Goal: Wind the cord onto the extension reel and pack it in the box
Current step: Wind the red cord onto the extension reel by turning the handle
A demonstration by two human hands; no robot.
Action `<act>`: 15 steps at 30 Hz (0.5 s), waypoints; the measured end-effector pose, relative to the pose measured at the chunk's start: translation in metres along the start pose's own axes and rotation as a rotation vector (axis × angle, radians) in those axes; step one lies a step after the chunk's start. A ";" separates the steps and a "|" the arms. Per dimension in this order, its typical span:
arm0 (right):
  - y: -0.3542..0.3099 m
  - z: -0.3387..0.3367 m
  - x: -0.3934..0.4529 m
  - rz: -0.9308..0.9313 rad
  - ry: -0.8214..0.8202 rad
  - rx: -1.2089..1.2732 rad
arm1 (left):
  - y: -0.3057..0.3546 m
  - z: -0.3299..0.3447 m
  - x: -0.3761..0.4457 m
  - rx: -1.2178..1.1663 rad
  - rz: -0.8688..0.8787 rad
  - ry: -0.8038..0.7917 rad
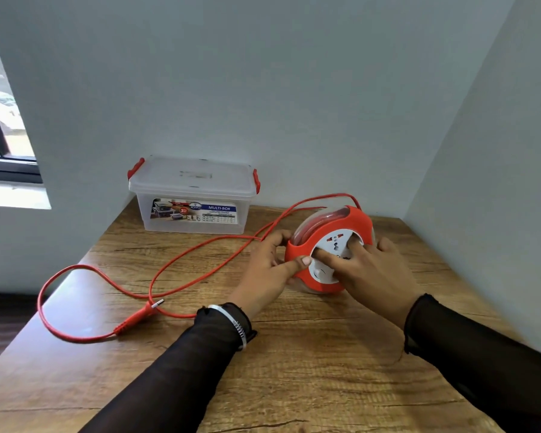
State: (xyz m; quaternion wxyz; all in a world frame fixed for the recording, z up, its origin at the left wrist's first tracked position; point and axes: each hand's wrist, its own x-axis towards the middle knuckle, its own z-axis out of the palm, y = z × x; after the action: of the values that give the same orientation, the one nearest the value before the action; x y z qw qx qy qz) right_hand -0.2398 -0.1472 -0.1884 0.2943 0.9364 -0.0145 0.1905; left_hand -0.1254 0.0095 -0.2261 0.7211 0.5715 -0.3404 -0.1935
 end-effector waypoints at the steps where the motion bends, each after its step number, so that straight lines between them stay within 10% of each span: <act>1: -0.003 0.001 -0.001 0.050 -0.010 0.033 | -0.001 0.001 0.000 0.007 0.003 0.008; 15: -0.037 0.014 -0.005 0.628 0.062 0.761 | -0.010 0.007 0.003 0.058 -0.025 0.058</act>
State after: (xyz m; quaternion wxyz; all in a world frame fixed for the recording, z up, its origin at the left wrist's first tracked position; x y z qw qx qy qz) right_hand -0.2341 -0.1249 -0.2205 -0.1401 0.9217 -0.2166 0.2897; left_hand -0.1270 -0.0001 -0.2344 0.7113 0.6017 -0.3179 -0.1759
